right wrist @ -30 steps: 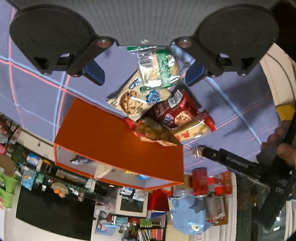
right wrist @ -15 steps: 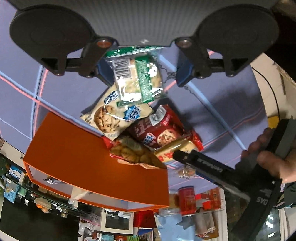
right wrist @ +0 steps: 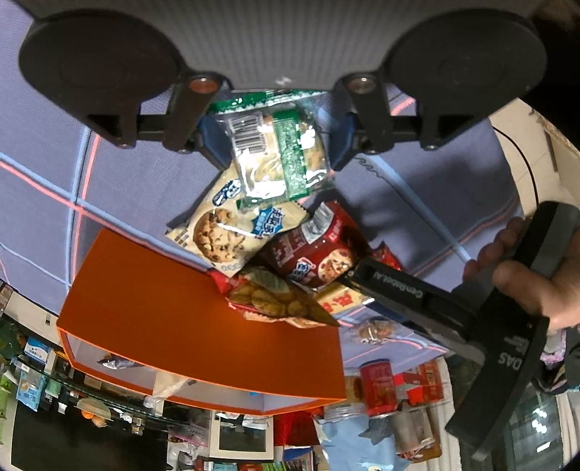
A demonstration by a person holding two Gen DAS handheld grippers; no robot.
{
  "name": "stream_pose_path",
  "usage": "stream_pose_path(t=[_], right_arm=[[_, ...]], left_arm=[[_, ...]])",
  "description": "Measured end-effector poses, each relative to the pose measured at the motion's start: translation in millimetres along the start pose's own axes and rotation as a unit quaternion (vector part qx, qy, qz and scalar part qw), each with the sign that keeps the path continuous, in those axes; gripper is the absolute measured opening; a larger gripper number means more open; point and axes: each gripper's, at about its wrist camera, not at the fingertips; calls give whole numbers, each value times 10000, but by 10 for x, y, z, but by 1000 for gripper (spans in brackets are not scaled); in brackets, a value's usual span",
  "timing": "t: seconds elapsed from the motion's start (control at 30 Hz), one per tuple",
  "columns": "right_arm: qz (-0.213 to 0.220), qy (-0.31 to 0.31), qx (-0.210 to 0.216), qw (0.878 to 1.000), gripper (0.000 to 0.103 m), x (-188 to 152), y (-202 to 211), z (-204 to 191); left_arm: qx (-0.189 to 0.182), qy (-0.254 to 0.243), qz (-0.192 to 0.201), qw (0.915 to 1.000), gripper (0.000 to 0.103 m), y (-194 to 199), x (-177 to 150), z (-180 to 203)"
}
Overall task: Organize snacks
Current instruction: 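Grasp white rice-cracker pack with left gripper while right gripper grasps green-labelled pack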
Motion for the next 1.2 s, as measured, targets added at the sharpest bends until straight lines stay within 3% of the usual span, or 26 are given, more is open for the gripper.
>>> stream_pose_path(t=[0.13,0.2,0.4,0.63,0.97,1.07,1.2], right_arm=[[-26,-45,-55,10000,57,-1,15,18],[-58,-35,-70,10000,53,-3,26,20],[-126,-97,-115,9998,53,-3,35,9],[-126,-104,-126,9998,53,-1,33,7],[-121,-116,-136,9998,53,-3,30,7],[-122,-117,-136,9998,53,-4,30,5],[-122,-117,-137,9998,53,-3,30,6]], left_arm=[[-57,86,62,9999,26,20,10,17],[-55,49,67,9999,10,20,6,56],[-137,107,4,9998,9,30,11,86],[119,84,65,9999,11,11,-4,171],[253,218,163,9993,25,-16,0,156],[230,261,160,9993,25,-15,2,149],[147,222,134,9996,11,-8,18,167]])
Point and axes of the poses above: each gripper's, at about its wrist camera, not at the fingertips, and y roughly against the way its jaws point, z to its right, x to its top, and after that the axes turned 13 degrees about -z, right-handed
